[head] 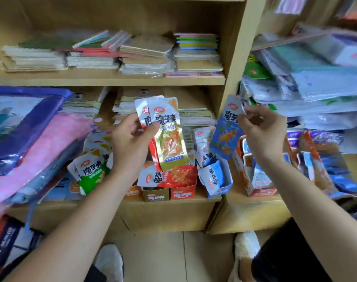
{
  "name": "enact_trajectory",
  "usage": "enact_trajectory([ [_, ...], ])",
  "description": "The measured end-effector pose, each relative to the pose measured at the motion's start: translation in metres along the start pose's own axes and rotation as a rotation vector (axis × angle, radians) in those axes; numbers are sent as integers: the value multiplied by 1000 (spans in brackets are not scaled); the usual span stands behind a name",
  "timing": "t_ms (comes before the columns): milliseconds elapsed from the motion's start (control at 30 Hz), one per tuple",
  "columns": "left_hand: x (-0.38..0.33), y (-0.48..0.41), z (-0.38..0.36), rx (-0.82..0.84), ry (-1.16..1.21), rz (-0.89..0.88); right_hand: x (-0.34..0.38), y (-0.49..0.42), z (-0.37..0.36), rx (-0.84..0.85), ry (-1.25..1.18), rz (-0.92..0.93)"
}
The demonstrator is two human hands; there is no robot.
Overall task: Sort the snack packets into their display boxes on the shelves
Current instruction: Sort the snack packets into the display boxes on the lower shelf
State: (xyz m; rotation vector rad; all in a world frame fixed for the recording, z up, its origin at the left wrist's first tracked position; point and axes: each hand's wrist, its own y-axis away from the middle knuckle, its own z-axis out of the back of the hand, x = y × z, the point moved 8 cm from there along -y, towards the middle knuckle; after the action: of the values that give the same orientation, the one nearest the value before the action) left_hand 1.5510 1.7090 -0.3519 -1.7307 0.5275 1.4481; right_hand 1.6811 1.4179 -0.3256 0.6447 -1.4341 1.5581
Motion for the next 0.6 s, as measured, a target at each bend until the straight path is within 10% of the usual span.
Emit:
enact_trajectory([
  [100, 3, 2, -14, 34, -15, -12, -21, 16, 0, -28, 157, 87],
  [600, 21, 13, -50, 175, -19, 67, -61, 58, -58, 888, 494, 171],
])
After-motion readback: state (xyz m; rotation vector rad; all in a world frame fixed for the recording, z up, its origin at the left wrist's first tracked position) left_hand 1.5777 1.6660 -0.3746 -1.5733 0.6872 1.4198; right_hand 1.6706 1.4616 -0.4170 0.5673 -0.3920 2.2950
